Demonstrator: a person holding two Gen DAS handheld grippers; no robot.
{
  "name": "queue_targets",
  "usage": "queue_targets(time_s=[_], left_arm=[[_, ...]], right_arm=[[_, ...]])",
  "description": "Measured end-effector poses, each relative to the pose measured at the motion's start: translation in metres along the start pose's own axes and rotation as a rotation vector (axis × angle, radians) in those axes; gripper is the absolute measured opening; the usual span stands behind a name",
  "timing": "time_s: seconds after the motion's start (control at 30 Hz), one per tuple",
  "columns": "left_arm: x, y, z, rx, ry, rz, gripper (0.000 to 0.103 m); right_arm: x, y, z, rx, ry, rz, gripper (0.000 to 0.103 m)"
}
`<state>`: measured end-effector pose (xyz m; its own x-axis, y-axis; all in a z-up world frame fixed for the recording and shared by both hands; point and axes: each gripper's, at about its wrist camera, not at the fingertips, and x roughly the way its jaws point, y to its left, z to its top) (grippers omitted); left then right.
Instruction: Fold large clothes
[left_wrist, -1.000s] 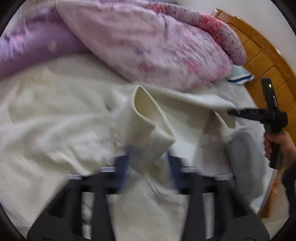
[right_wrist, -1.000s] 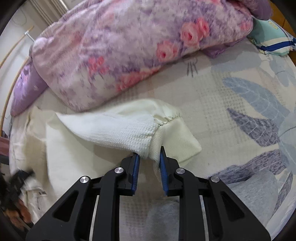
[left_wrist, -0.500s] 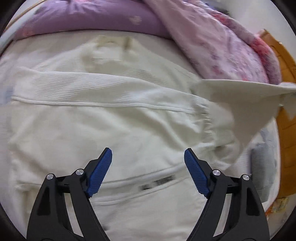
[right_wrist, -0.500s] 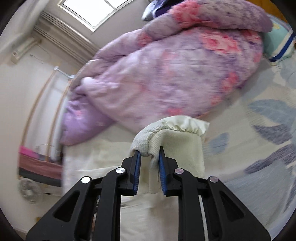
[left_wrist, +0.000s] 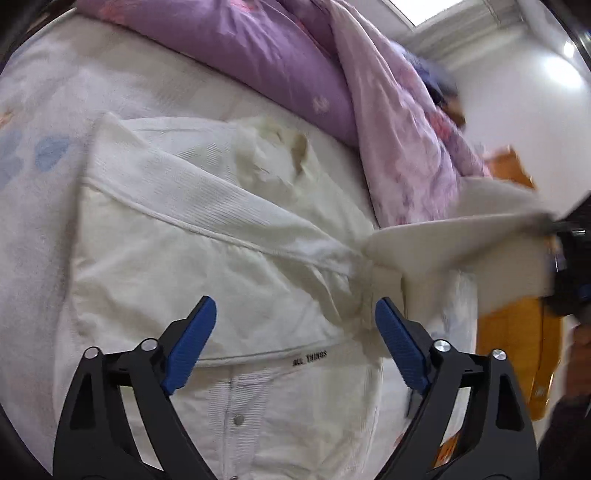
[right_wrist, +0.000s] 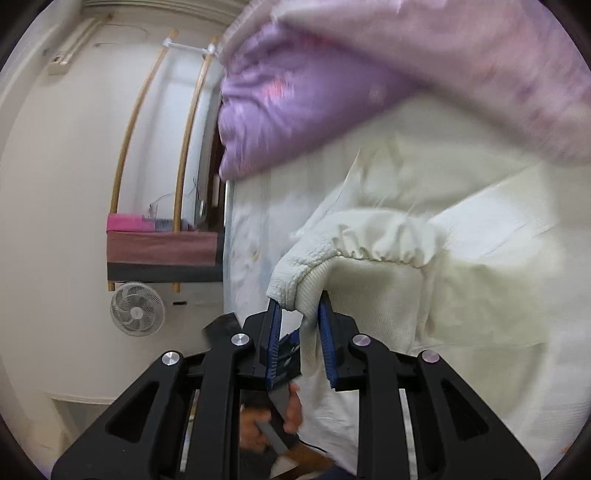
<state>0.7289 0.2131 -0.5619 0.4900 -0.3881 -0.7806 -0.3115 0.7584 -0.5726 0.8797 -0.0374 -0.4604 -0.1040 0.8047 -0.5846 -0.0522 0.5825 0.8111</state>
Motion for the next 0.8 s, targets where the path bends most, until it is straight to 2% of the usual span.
queue_targets(time_s=[0.07,0.13,0.17,0.23,0.27,0.33,0.4,0.53,0.67,0.8], left_arm=[[-0.006,0.019,0.001,-0.045,-0.008,0.01,0.09],[-0.004,0.033,0.0,-0.072,-0.007,0.027,0.09],[0.0,0.041,-0.001,-0.08,0.0,0.041,0.09],[0.01,0.052,-0.004,-0.092,0.012,0.071,0.09],[0.02,0.06,-0.006,-0.113,0.024,0.094,0.09],[0.036,0.073,-0.01,-0.167,0.066,0.102,0.09],[0.05,0.079,-0.017,-0.23,0.084,0.066,0.09],[0.076,0.066,-0.033,-0.282,0.105,-0.024,0.09],[0.1,0.06,-0.042,-0.364,0.086,-0.077,0.09],[0.118,0.061,-0.042,-0.462,0.035,-0.071,0.09]], right_arm=[[0.067,-0.017,0.001,0.117,0.122,0.044,0.028],[0.1,-0.029,0.0,0.173,0.15,0.06,0.028],[0.112,-0.032,0.0,0.159,0.153,0.045,0.028],[0.115,-0.039,0.002,0.144,0.131,0.024,0.032],[0.113,-0.039,0.001,0.136,0.121,0.03,0.032],[0.095,-0.052,0.001,0.063,0.049,-0.069,0.042],[0.068,-0.073,0.003,0.019,-0.03,-0.212,0.045],[0.024,-0.129,-0.005,0.036,-0.143,-0.386,0.045],[-0.013,-0.195,-0.031,0.122,-0.225,-0.454,0.045],[-0.024,-0.235,-0.055,0.164,-0.239,-0.476,0.045]])
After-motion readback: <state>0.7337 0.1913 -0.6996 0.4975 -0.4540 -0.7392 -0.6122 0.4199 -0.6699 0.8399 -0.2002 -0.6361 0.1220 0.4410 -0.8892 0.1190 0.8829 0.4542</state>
